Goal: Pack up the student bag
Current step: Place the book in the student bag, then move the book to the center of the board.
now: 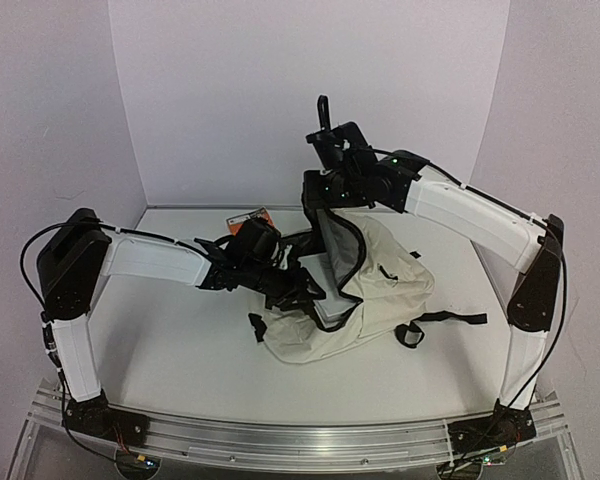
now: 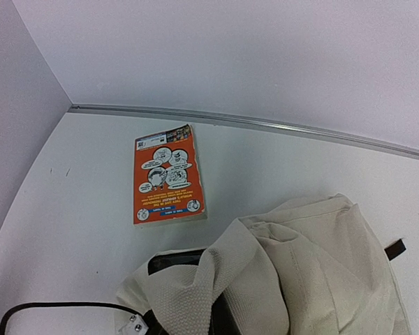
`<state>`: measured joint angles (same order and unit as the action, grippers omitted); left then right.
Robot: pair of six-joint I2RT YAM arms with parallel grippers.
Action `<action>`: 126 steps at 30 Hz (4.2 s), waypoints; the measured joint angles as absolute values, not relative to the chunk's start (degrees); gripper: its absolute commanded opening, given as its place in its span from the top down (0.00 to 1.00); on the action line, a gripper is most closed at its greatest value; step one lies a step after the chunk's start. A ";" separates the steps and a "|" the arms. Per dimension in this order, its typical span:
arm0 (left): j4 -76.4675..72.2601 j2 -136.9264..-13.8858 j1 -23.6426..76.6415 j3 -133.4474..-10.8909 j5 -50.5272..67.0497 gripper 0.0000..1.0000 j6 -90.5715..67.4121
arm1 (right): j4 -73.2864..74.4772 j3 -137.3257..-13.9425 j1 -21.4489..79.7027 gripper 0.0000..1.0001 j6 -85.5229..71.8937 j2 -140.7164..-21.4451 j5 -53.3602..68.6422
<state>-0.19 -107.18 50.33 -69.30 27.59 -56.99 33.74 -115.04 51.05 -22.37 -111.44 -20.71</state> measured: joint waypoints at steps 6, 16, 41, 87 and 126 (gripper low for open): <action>-2.09 -110.41 50.92 -72.03 30.39 0.62 -57.01 | 34.20 -115.04 50.78 1.00 -22.37 -111.44 -20.64; 1.39 -101.54 49.80 -67.61 25.23 0.23 -52.53 | 29.58 -108.68 50.41 1.00 -21.50 -108.99 -22.55; 10.70 -94.63 23.79 -65.12 32.53 0.12 -45.32 | 21.26 -79.94 30.39 0.06 -25.61 -96.18 2.74; 5.91 -118.30 16.67 -79.72 26.87 0.25 -44.80 | 18.15 -141.86 39.64 0.27 -30.52 -155.11 4.93; -2.94 -120.38 15.38 -71.46 28.80 0.55 -41.17 | 1.30 -138.63 41.82 0.52 -28.36 -160.55 22.02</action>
